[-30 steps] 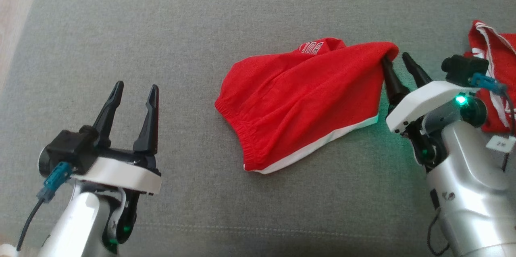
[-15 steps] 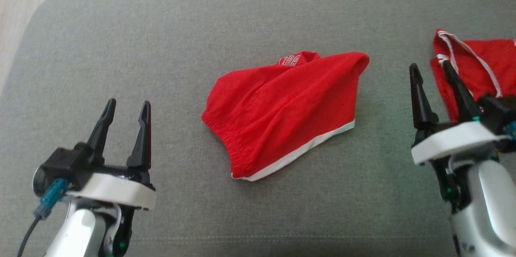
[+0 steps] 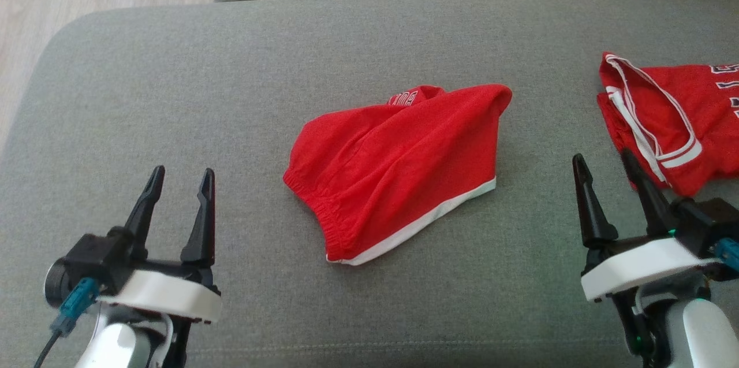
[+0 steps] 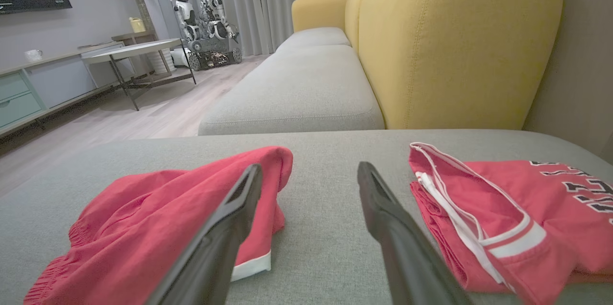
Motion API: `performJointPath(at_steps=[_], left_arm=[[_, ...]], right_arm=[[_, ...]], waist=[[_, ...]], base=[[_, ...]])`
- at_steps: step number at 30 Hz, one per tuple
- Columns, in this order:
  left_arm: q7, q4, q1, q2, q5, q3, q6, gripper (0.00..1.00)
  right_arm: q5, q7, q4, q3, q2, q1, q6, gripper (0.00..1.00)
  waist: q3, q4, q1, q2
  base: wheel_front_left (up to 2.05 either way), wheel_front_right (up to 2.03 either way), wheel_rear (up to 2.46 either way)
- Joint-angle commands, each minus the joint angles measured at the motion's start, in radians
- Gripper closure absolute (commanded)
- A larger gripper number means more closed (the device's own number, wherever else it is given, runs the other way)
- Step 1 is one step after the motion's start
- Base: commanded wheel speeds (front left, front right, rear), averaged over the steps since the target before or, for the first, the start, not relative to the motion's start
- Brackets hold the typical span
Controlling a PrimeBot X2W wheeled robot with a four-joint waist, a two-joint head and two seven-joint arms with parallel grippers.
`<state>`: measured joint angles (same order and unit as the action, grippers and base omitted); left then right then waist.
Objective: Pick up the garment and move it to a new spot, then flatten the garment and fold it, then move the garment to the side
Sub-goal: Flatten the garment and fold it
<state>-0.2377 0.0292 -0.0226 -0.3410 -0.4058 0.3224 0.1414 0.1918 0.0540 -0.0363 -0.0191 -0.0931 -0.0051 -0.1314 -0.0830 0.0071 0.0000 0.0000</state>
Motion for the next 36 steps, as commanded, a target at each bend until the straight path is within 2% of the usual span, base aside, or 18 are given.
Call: performJointPath(at_steps=[1,11,16,19,22,27,34,35,36], left_arm=[[0.004,0.037,-0.034,-0.026,0.006,-0.038,0.007,0.0],[0.015,0.052,-0.039,-0.026,0.008,-0.022,0.011,0.0],[0.035,0.062,-0.054,-0.017,0.016,0.017,-0.004,0.0],[0.061,0.048,-0.07,0.003,0.013,0.071,-0.038,0.0],[0.104,-0.016,-0.083,0.045,-0.028,0.144,-0.103,0.0],[0.134,-0.139,-0.107,0.085,-0.071,0.205,-0.177,0.0],[0.143,-0.285,-0.164,0.121,-0.118,0.244,-0.235,0.0],[0.137,-0.291,-0.172,0.123,-0.124,0.249,-0.242,0.79],[0.127,-0.294,-0.18,0.123,-0.129,0.251,-0.247,1.0]], right_arm=[[-0.01,0.006,-0.047,-0.016,-0.001,-0.024,0.001,0.0],[-0.018,0.018,-0.065,-0.014,0.01,-0.023,0.001,0.0],[-0.018,0.02,-0.067,-0.016,0.011,-0.027,0.001,0.0],[-0.019,0.021,-0.069,-0.019,0.01,-0.033,0.001,0.0],[-0.018,0.023,-0.073,-0.027,0.011,-0.043,0.001,0.0],[-0.014,0.021,-0.072,-0.031,0.014,-0.054,0.001,0.0],[-0.009,0.019,-0.067,-0.031,0.018,-0.066,0.001,0.0],[-0.008,0.019,-0.066,-0.031,0.019,-0.066,0.001,0.0],[-0.008,0.018,-0.065,-0.03,0.019,-0.067,0.001,0.0]], waist=[[0.001,0.0,0.0,0.0],[-0.003,0.009,0.0,0.0],[-0.009,0.008,0.0,0.0],[-0.017,0.004,0.0,0.0],[-0.036,-0.007,0.0,0.0],[-0.06,-0.022,0.0,0.0],[-0.077,-0.04,0.0,0.0],[-0.079,-0.042,0.0,0.0],[-0.08,-0.044,0.0,0.0]], base=[[0.0,0.0,0.0],[0.0,0.0,0.0],[0.0,0.0,0.0],[0.0,0.0,0.0],[0.0,0.0,0.0],[0.0,0.0,0.0],[0.0,0.0,0.0],[0.0,0.0,0.0],[0.0,0.0,0.0]])
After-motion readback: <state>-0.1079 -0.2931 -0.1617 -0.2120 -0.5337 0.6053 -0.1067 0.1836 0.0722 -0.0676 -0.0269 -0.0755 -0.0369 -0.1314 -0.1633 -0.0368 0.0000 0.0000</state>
